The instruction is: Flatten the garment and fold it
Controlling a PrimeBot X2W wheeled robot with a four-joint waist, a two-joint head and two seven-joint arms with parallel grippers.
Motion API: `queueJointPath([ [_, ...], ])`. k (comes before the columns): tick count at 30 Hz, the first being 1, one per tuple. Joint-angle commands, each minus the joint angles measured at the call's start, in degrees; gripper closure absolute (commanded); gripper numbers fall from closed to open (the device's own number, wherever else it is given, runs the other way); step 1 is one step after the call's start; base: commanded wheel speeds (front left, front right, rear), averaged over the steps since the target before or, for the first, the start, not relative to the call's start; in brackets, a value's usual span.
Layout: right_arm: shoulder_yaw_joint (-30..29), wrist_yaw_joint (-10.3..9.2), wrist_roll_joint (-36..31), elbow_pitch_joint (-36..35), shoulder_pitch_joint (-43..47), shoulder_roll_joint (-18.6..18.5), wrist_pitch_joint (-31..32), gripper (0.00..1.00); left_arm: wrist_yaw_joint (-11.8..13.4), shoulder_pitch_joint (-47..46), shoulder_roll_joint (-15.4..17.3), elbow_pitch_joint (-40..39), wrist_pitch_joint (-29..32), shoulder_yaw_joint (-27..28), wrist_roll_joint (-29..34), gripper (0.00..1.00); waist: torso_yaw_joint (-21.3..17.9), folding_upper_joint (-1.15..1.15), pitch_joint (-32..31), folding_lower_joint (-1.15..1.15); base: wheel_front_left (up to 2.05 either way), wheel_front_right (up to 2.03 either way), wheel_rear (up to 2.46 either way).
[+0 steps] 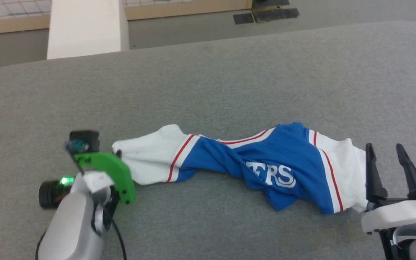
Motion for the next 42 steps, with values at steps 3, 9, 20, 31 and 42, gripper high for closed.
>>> queueJointPath([
  [3,-2.72,-0.09,-1.95,0.68,-1.29,0.05,1.4,0.0,1.28,5.88,0.58,-3.25,-0.73,1.45,-1.46,1.0,2.75,0.31,-2.1,0.0,0.0,0.0,0.0],
  [9,-10.67,-0.09,-4.81,6.42,-6.93,0.05,8.9,0.0,2.5,11.81,0.56,-8.64,0.0,2.25,-2.77,1.0,5.45,0.31,-2.19,0.0,0.0,0.0,0.0],
  [20,-17.42,-0.09,-9.53,22.69,-18.34,0.05,32.61,0.0,2.93,12.84,0.16,-12.24,1.79,1.65,-3.93,1.0,8.02,0.31,-0.31,0.0,0.0,0.0,0.0],
  [31,-16.82,-0.09,-12.05,26.5,-21.69,-0.14,48.98,0.64,2.78,12.91,0.74,-13.41,2.18,1.54,-4.67,1.0,8.25,0.31,1.49,0.0,0.0,0.0,0.0],
  [42,-12.03,-0.09,-5.16,16.21,-16.02,-1.13,34.09,1.0,2.02,13.54,0.73,-13.44,-1.63,1.47,-5.1,1.0,7.79,0.31,-1.07,0.0,0.0,0.0,0.0],
])
